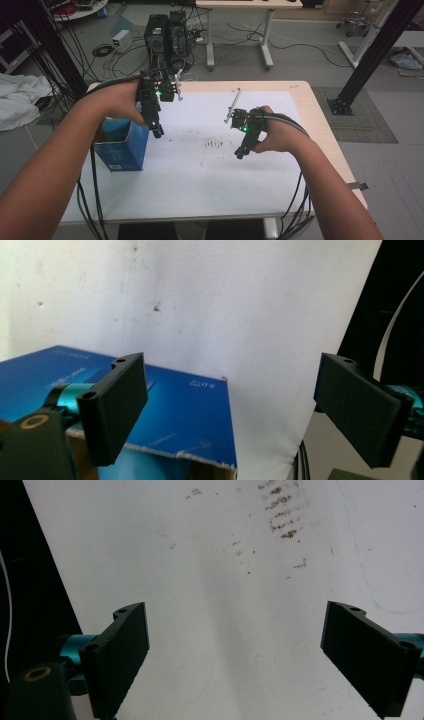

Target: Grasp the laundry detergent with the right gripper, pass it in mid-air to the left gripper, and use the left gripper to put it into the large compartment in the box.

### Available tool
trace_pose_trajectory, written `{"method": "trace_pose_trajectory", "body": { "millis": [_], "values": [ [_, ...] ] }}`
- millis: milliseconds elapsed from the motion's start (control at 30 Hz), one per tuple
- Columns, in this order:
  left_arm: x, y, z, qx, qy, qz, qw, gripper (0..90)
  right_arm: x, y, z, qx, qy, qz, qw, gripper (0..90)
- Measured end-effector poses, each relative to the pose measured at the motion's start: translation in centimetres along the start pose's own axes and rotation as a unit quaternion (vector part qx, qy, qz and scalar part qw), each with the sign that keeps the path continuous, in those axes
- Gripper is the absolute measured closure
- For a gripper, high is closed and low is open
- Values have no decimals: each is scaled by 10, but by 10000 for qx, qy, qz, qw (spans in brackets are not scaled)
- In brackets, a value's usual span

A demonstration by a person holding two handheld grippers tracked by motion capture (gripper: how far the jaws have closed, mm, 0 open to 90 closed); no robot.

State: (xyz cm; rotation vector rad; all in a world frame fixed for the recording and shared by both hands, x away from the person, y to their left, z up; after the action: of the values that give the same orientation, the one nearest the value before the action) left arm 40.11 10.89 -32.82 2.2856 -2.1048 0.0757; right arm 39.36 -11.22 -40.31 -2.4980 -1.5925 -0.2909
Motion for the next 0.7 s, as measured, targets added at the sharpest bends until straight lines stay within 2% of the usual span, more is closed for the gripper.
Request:
{"method": "trace_pose_trajectory", "body": {
  "millis": [100,133,200,333,400,467,700],
  "values": [
    [7,1,7,-21,30,77,10000,121,-3,2,1,-95,-147,4,9998,112],
    [8,2,9,-49,26,95,9999,106,-3,2,2,-85,-151,-39,9998,112],
    [11,3,15,-54,-12,131,9999,102,-5,2,3,-76,-222,47,9997,112],
    [14,5,25,-104,-39,267,9996,76,-5,3,6,-63,-298,-8,9995,112],
    [14,5,25,-104,-39,267,9996,72,-5,3,7,-56,-321,-13,9995,112],
    [16,7,34,-108,-50,322,9994,69,-5,3,8,-50,-351,4,9994,112],
    [22,8,46,-183,-28,363,9992,62,-4,4,11,15,-391,-74,9992,112]
  ]
}}
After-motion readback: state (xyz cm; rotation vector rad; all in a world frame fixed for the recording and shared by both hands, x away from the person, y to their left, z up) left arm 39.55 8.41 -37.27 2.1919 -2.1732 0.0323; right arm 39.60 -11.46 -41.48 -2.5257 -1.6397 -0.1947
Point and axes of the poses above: each handheld gripper's, and its own axes: z roughly forward along the jaws, x roughly out of its top, y roughly to its right, the point moved 10 cm from there along z, roughly forward along the jaws, and after that the axes turned 9 degrees about z, right-handed, at the moved point
